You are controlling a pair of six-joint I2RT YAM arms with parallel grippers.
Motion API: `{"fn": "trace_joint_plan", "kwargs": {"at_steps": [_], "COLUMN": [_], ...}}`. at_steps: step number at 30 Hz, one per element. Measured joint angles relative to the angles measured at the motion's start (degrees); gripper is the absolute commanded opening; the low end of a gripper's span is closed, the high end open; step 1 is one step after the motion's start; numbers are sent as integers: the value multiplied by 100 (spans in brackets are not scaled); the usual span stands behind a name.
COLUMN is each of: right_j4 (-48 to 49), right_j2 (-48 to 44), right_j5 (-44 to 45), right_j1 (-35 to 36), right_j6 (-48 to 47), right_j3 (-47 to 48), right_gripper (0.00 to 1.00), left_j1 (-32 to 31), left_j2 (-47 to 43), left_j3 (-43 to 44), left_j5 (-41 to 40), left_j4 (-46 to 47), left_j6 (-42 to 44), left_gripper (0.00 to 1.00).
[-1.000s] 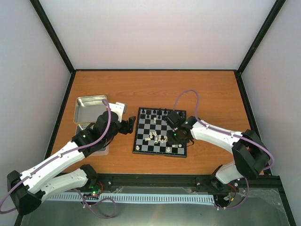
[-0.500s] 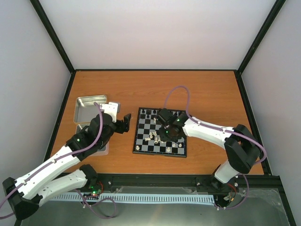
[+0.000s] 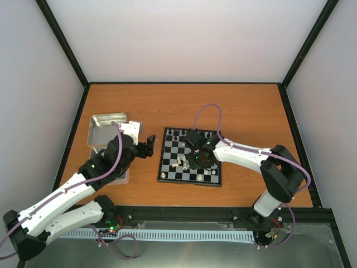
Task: Set up the chess pieces on the board
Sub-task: Pick up the chess piece from the chessboard, then place the chess piece on the chessboard.
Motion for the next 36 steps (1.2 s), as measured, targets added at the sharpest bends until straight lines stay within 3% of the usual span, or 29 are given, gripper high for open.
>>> {"fn": "trace_joint_plan", "kwargs": {"at_steps": [7,36], "right_j4": [55,-136], "right_j2": [52,-422], "right_j5": [13,39], "right_j1": [2,7], "right_j6": [-15,190], "right_j3": [0,-439], "right_gripper": [3,5], "left_j1": [0,0], "left_j2": [15,66], "left_j3": [0,0], "left_j5": [0,2], "left_j4": [0,2], "left_j6": [0,0], "left_gripper": [87,87]}}
